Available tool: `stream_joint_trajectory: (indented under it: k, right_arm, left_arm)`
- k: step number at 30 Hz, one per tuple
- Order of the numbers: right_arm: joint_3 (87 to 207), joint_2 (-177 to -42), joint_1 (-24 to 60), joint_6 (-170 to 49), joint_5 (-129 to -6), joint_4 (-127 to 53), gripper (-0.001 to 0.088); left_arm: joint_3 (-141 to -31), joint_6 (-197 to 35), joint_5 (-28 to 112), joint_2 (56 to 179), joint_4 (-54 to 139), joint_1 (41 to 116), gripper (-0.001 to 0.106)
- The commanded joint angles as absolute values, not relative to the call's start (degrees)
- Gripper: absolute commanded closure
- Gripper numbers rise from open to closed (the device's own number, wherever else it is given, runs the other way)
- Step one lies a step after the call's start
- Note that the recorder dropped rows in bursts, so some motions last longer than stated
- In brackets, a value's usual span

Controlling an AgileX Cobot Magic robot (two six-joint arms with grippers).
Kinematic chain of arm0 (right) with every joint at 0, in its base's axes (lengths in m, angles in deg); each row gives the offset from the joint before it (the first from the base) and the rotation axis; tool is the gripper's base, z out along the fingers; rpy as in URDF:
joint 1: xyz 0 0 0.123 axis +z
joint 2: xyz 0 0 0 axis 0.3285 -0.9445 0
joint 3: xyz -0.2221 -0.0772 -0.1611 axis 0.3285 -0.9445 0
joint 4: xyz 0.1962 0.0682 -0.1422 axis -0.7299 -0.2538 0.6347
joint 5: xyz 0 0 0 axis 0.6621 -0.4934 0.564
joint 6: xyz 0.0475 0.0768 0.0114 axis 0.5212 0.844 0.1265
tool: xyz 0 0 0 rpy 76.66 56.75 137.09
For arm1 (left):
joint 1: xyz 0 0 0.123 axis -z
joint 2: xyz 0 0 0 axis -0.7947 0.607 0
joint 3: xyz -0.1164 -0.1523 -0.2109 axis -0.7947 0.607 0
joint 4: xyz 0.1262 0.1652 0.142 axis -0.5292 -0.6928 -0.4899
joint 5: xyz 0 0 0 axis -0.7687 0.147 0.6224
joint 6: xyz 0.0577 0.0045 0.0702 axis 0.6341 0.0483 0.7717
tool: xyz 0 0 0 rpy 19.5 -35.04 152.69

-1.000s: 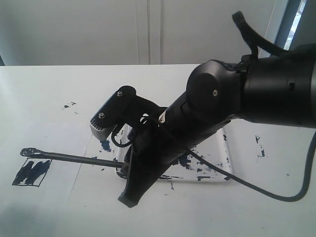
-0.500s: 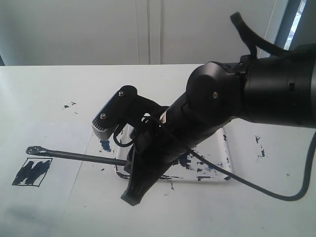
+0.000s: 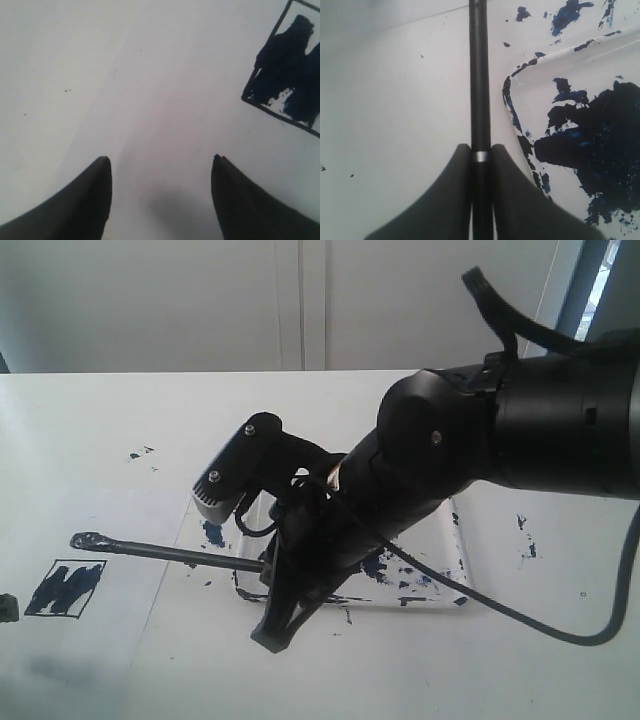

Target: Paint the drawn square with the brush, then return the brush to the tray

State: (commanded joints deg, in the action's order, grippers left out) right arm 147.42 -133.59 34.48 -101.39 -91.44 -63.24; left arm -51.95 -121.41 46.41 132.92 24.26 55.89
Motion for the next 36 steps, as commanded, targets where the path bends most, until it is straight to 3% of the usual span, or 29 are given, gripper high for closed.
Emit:
stream_joint_trajectory:
  k: [28,36]
  right_arm:
    - [147.42,-133.59,34.48,-100.42,-91.71,-61.43,0.0868]
    - [147.42,-133.59,34.48,-100.42,-92.32,-61.43,0.0868]
  left_arm:
    - [-51.95,-102.07,41.66,136.91,24.04,55.89,0.044]
    - [-51.95,-113.29,43.55,134.74,25.69,55.89,0.044]
